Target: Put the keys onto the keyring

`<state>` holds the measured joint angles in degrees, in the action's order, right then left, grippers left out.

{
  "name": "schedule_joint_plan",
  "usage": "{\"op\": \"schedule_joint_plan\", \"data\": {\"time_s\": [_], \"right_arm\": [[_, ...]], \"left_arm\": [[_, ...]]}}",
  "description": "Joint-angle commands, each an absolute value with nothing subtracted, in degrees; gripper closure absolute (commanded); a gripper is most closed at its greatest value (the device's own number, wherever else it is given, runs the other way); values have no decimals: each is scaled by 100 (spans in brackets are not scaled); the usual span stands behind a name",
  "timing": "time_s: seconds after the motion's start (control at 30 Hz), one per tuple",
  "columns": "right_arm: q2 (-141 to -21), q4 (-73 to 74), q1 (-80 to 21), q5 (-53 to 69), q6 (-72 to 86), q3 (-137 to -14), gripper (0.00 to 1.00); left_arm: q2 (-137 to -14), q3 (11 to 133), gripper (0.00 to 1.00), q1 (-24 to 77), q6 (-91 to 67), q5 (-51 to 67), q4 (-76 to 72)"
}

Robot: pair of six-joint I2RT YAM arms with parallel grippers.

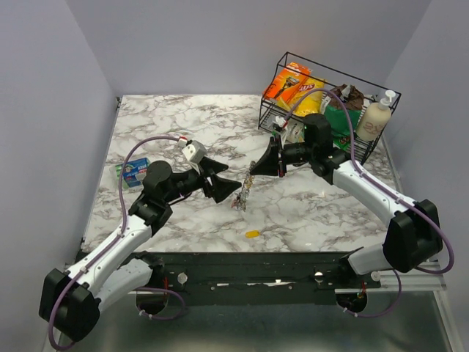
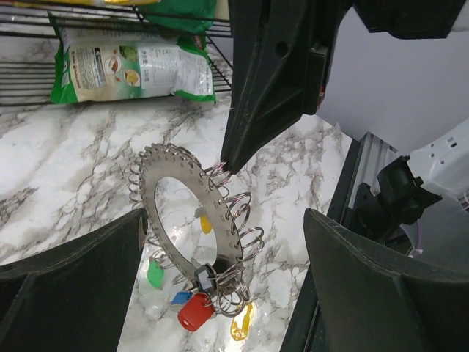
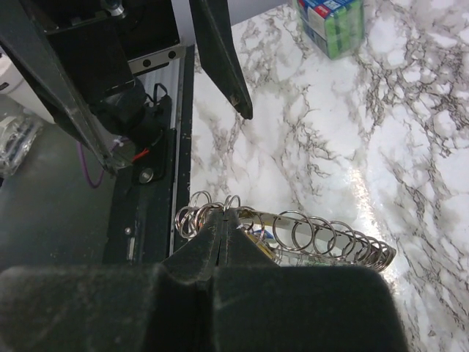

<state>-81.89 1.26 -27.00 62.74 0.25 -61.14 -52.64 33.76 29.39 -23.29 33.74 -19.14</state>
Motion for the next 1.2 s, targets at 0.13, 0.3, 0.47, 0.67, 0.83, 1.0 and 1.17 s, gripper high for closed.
{"op": "schedule_joint_plan", "data": {"time_s": [0.13, 0.3, 0.47, 0.67, 0.83, 1.0, 1.17], "right_arm": [[-8060, -96, -2795, 7223, -27, -6372, 99], [-7928, -316, -2874, 7435, 184, -6310, 99], [-7937, -325, -2970, 7672, 220, -6363, 99], [-7893, -343, -3059, 7796, 237, -6390, 99], [-7875, -334, -3067, 7831, 246, -6407, 99], [-7814, -343, -3076, 7936, 272, -6416, 99], [-7726, -413, -3085, 7980, 325, -6407, 99]], "left_arm": [[-4913, 3489, 11, 2971, -1837, 4060, -1872], [-4939, 3603, 23, 2971, -1784, 4456, -2048], [-5141, 3744, 37, 2971, -1802, 4904, -2197], [-5370, 3893, 55, 2971, -1898, 5290, -2355], [-5370, 3964, 61, 2971, -2013, 5528, -2417], [-5335, 3946, 60, 2971, -2311, 6037, -2828], [-5361, 4025, 62, 2971, -2461, 6319, -2831]]}}
